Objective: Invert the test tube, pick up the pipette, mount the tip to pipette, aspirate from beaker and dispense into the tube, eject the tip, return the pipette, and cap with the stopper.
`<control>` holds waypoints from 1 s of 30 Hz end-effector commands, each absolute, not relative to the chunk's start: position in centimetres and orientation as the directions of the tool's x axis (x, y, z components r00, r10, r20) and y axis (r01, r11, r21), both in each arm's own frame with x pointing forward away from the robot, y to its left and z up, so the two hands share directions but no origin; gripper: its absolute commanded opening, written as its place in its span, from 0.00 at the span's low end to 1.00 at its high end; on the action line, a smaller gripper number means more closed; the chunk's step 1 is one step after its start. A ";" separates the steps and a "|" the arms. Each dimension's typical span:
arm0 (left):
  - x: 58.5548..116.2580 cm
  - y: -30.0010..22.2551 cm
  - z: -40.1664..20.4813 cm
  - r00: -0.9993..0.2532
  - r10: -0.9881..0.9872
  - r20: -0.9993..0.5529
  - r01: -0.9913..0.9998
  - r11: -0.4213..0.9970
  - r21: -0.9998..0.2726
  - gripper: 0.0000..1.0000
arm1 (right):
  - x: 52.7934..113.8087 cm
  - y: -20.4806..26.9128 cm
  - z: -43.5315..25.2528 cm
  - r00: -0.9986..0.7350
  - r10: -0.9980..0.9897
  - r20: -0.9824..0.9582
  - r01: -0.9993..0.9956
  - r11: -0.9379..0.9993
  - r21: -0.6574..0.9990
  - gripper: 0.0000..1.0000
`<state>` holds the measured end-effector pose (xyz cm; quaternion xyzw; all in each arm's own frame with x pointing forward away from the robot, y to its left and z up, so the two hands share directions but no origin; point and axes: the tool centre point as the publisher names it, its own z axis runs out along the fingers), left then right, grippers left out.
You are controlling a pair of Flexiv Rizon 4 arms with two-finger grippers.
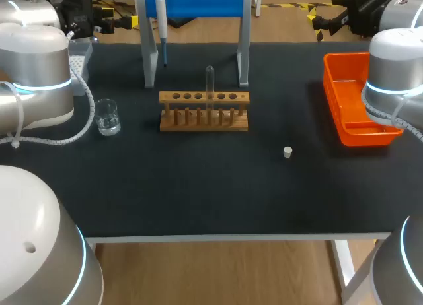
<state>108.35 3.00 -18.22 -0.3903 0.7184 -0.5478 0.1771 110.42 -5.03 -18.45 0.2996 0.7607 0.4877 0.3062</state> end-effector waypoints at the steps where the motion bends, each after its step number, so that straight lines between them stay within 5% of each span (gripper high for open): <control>1: 108.3 3.0 -18.2 -0.633 -0.755 0.173 -0.367 0.095 -0.925 1.00 | 110.4 -5.0 -18.4 -0.633 0.754 -0.174 0.157 0.345 0.925 1.00; 17: 108.3 3.0 -18.2 -0.633 -0.755 0.173 -0.367 0.095 -0.925 1.00 | 110.4 -5.0 -18.4 -0.633 0.754 -0.174 0.157 0.345 0.925 1.00; 30: 108.3 3.0 -18.2 -0.633 -0.755 0.173 -0.367 0.095 -0.925 1.00 | 102.9 -1.3 -19.7 -0.844 0.484 -0.230 -0.054 0.351 0.935 1.00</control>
